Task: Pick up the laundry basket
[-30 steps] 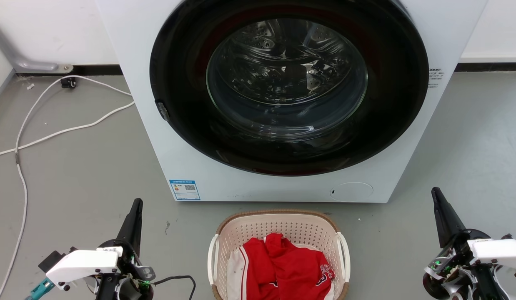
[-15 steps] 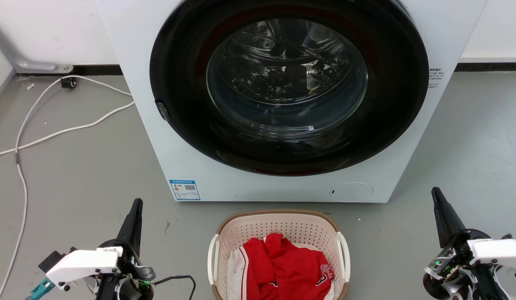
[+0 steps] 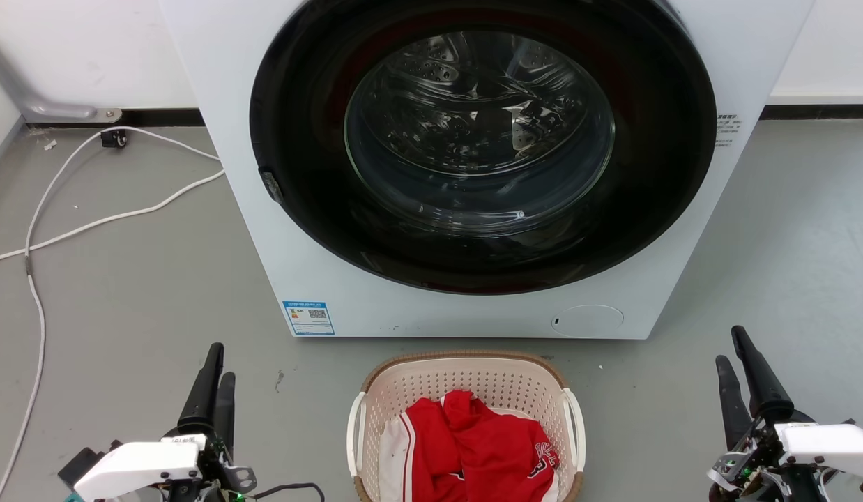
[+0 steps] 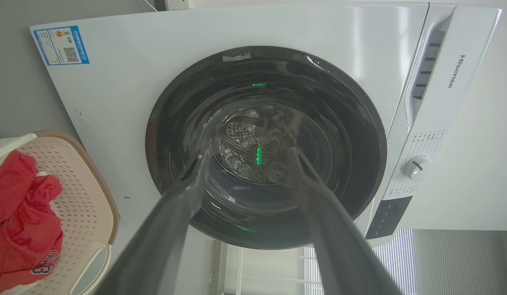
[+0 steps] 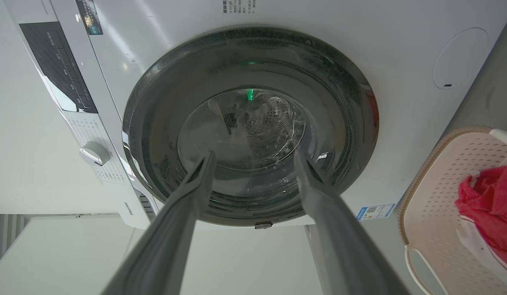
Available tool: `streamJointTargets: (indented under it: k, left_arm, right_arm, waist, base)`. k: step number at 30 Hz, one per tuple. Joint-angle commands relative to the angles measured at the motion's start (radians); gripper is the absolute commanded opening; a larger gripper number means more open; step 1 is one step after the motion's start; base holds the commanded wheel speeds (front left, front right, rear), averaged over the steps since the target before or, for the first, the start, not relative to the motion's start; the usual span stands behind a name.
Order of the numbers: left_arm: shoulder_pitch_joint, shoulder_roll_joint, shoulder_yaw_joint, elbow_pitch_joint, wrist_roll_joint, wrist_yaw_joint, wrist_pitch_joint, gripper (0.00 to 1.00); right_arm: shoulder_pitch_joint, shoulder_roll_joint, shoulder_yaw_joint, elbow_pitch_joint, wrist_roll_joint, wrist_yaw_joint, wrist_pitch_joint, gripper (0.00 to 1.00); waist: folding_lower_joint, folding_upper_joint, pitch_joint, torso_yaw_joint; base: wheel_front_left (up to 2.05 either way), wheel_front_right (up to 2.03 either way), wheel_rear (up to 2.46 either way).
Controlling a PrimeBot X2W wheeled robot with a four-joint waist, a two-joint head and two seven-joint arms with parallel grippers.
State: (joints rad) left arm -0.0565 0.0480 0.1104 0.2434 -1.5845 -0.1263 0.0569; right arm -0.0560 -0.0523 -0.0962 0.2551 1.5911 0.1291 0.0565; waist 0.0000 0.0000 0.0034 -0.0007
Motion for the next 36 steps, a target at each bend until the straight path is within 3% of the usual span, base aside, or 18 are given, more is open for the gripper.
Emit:
streamJointTargets:
  k: [1,18,36]
  left_arm:
    - [-0.005,0.004,0.01,-0.02,0.017,-0.002,-0.012,1.0]
    - [0.004,0.004,0.07,-0.097,0.265,0.034,-0.087,1.0]
    - [0.039,0.004,-0.024,-0.315,0.712,0.079,-0.149,1.0]
  right_arm:
    - [-0.009,-0.003,-0.001,-0.02,-0.009,0.001,-0.01,1.0]
    - [-0.017,-0.002,-0.033,-0.089,-0.348,0.002,-0.086,1.0]
    - [-0.014,-0.001,0.007,-0.264,-0.814,0.002,-0.148,1.0]
  waist:
    - [0.0,0.0,0.0,0.0]
    - [0.0,0.0,0.0,0.0]
    - [0.0,0.0,0.005,-0.002]
  base:
    - [0.0,0.0,0.0]
    - [0.0,0.0,0.0]
    - [0.0,0.0,0.0]
